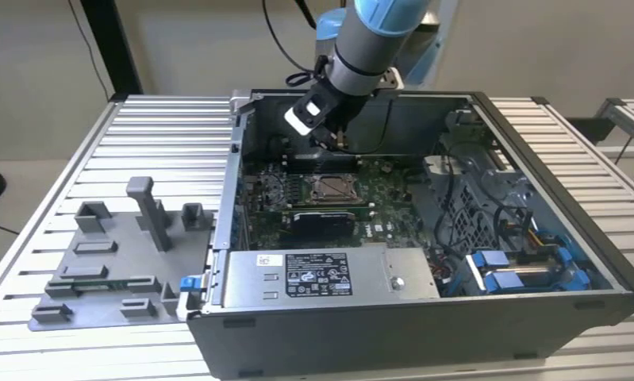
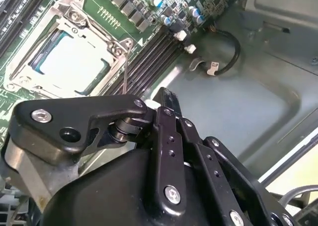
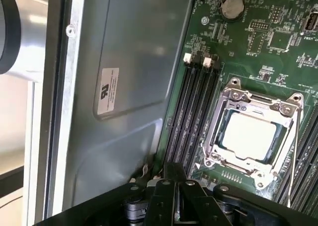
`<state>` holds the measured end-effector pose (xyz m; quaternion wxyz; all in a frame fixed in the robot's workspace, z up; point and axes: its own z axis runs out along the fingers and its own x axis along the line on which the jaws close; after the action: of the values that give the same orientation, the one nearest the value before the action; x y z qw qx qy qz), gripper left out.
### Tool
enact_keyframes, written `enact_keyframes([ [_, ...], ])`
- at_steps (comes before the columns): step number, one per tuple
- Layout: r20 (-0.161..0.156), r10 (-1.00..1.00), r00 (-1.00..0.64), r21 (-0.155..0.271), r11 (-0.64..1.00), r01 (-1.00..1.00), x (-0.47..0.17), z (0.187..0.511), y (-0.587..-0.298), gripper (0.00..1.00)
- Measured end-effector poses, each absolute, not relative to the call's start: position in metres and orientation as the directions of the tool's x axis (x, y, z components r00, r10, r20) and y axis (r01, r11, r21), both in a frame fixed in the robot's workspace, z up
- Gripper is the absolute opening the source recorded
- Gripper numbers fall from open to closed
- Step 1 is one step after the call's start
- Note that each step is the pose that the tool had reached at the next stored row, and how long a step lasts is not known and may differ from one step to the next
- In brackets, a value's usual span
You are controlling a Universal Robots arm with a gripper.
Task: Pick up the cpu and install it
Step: 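Install the first cpu locking lever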
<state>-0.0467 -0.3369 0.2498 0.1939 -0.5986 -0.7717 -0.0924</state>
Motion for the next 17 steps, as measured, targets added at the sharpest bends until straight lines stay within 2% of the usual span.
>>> enact_keyframes([
  [7, 0.403, 0.889, -0.219, -0.061, 0.265, 0.962, -0.057, 0.250, -0.338, 0.00],
  [17, 0.403, 0.901, -0.162, -0.059, 0.203, 0.977, -0.057, 0.248, -0.341, 0.00],
])
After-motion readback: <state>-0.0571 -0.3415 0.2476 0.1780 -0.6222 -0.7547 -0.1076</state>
